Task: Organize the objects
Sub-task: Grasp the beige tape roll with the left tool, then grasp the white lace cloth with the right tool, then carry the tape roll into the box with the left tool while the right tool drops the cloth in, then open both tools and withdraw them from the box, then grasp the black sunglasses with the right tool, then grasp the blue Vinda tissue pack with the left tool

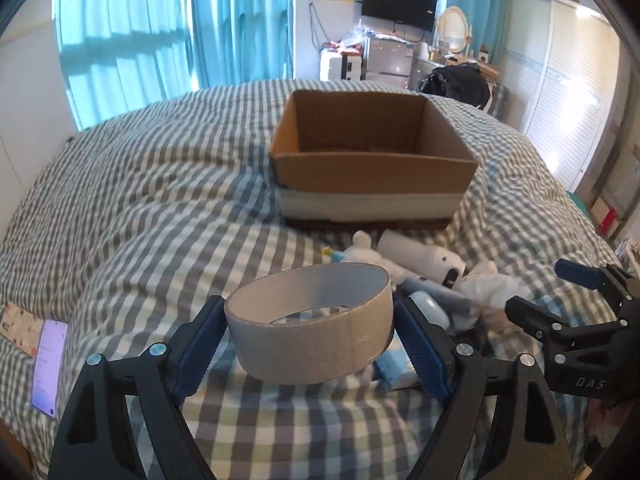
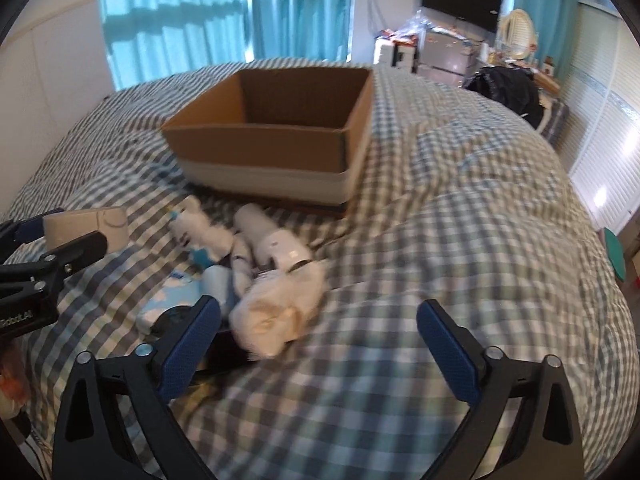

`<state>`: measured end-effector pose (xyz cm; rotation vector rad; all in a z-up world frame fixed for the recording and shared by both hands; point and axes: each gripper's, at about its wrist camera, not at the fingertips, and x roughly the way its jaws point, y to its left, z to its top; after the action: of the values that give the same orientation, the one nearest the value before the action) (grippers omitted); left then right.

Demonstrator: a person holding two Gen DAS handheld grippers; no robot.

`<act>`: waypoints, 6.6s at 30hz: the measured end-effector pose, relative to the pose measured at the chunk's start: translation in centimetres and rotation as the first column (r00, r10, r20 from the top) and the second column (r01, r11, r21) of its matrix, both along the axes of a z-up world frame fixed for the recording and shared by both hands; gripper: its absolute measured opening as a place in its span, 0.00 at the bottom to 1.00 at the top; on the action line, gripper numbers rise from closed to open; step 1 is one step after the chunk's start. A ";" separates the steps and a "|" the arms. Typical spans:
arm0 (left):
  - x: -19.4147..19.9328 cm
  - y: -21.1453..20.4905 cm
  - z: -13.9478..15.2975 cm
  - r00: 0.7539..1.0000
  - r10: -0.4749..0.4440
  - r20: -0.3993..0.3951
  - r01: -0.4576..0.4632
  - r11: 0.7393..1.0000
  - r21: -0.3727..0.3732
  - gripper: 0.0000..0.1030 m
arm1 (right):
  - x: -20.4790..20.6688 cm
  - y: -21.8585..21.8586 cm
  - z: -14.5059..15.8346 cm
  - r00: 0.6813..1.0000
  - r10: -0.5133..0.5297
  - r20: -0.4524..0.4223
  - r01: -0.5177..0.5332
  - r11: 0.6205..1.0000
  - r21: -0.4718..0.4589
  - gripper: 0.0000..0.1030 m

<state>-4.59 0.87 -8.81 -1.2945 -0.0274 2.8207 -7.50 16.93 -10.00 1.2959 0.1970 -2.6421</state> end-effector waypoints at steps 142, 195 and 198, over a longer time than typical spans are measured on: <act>3.5 -1.3 -1.3 0.996 0.057 0.062 -0.048 0.989 -0.143 1.00 | -0.9 -4.2 -3.7 0.956 0.176 0.236 -0.150 0.981 -0.127 0.94; 2.0 5.7 -3.4 0.982 -0.134 0.134 0.138 0.990 -0.022 0.58 | 1.7 1.5 2.7 0.997 0.077 0.000 -0.077 0.995 -0.058 0.81; 2.8 5.1 -2.4 0.985 -0.132 0.106 0.134 0.991 -0.005 0.58 | 2.3 0.9 3.2 0.996 0.087 -0.011 -0.087 0.995 -0.049 0.81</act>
<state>-1.77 5.99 -11.26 -1.3913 0.0704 2.6437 -5.23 17.86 -6.84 1.2321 0.1842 -2.5636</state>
